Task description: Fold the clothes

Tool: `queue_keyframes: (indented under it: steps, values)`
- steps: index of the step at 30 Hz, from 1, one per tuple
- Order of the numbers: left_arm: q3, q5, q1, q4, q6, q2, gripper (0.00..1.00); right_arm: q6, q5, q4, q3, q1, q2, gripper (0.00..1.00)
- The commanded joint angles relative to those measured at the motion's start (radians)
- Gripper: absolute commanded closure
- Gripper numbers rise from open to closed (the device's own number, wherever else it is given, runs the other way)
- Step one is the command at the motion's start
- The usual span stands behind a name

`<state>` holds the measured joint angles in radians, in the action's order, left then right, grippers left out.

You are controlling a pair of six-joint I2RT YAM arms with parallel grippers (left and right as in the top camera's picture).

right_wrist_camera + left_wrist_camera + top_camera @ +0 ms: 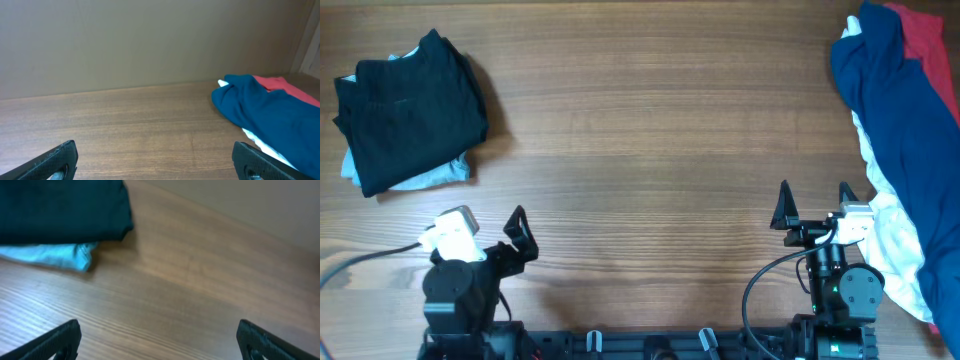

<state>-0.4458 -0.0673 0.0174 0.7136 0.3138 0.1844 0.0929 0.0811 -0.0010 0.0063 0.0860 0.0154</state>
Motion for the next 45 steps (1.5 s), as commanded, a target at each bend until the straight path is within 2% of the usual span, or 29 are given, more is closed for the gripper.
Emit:
queue_keyframes:
  steps: [1, 9, 15, 18, 21, 24, 45]
  values:
    - [0.125, 0.029, -0.008, -0.118, 0.009, -0.093, 0.0, 0.019, -0.006, 0.003, -0.001, -0.002, -0.011, 0.0]
    - [0.311, 0.029, -0.007, -0.46, 0.006, -0.182, 0.0, 0.019, -0.006, 0.003, -0.001, -0.002, -0.011, 0.0]
    - [0.433, 0.087, -0.007, -0.777, -0.143, -0.182, 0.0, 0.019, -0.006, 0.003, -0.001, -0.002, -0.011, 0.0]
    - [0.44, 0.116, -0.007, -0.763, -0.18, -0.182, 0.0, 0.019, -0.006, 0.003, -0.001, -0.002, -0.011, 0.0]
    - [0.44, 0.129, -0.007, -0.637, -0.161, -0.182, 0.0, 0.019, -0.006, 0.003, -0.001, -0.002, -0.011, 0.0]
    - [0.44, 0.14, -0.006, -0.641, -0.061, -0.182, 0.0, 0.018, -0.006, 0.003, -0.001, -0.002, -0.011, 0.0]
    - [0.44, 0.138, -0.006, -0.641, -0.059, -0.182, 0.0, 0.019, -0.006, 0.003, -0.001, -0.002, -0.011, 0.0]
